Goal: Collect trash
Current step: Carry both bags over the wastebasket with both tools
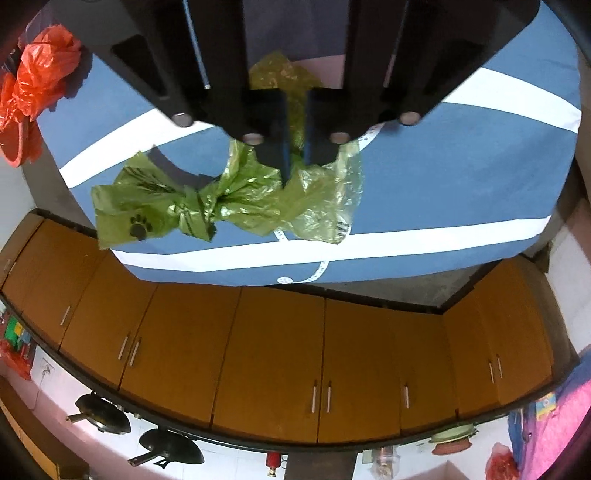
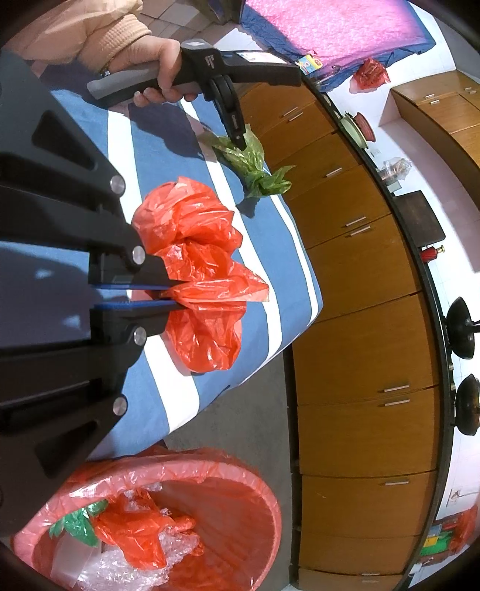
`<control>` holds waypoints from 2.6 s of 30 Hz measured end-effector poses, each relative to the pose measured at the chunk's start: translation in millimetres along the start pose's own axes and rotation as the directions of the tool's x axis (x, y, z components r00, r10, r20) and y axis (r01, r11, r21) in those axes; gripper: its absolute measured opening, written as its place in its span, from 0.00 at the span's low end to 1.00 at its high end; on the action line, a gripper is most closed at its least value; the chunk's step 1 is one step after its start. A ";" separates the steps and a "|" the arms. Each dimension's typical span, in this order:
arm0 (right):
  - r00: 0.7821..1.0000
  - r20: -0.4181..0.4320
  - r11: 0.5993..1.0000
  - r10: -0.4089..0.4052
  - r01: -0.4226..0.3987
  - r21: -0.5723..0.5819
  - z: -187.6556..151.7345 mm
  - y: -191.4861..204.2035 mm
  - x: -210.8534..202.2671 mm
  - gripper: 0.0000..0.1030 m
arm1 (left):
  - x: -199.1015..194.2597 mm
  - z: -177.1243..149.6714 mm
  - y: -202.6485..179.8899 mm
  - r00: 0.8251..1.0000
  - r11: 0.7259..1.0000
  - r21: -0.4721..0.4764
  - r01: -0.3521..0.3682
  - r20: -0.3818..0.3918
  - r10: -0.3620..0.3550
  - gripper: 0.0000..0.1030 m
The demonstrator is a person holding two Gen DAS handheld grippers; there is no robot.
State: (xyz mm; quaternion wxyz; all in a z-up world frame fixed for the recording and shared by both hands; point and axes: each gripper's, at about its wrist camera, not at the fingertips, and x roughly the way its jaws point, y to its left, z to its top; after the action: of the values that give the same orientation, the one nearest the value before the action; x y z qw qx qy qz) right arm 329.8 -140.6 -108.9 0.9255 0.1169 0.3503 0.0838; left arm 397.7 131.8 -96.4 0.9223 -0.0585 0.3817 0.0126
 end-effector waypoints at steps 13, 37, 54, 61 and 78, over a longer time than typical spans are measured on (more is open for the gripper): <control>1.000 0.012 1.000 0.002 -0.002 -0.003 1.9 2.6 -11.1 0.06 | -37.3 -31.0 -5.2 0.999 1.000 0.023 -0.003 0.038 0.003 0.01; 0.994 0.102 1.000 -0.025 0.026 -0.001 -17.5 -4.6 -125.2 0.05 | -157.0 -73.0 -44.7 0.992 0.995 0.079 0.054 0.112 -0.063 0.01; 0.975 0.188 0.992 -0.118 0.107 0.065 -21.6 -50.2 -187.1 0.05 | -199.6 -81.8 -117.7 0.970 0.972 0.166 0.167 0.151 -0.192 0.01; 0.956 0.219 0.978 -0.193 0.171 0.116 -18.5 -86.4 -207.0 0.05 | -210.2 -88.1 -159.3 0.954 0.954 0.202 0.224 0.156 -0.257 0.01; 0.915 0.239 0.934 -0.326 0.273 0.229 -8.4 -167.4 -217.1 0.05 | -195.6 -104.9 -248.1 0.930 0.914 0.250 0.321 0.100 -0.354 0.01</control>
State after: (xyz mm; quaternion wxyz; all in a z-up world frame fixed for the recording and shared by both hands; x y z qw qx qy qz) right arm 175.7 -351.2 -24.6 0.9512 0.1601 0.2395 -0.1105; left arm 202.3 -122.7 -7.7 0.9361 -0.0158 0.2975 -0.1871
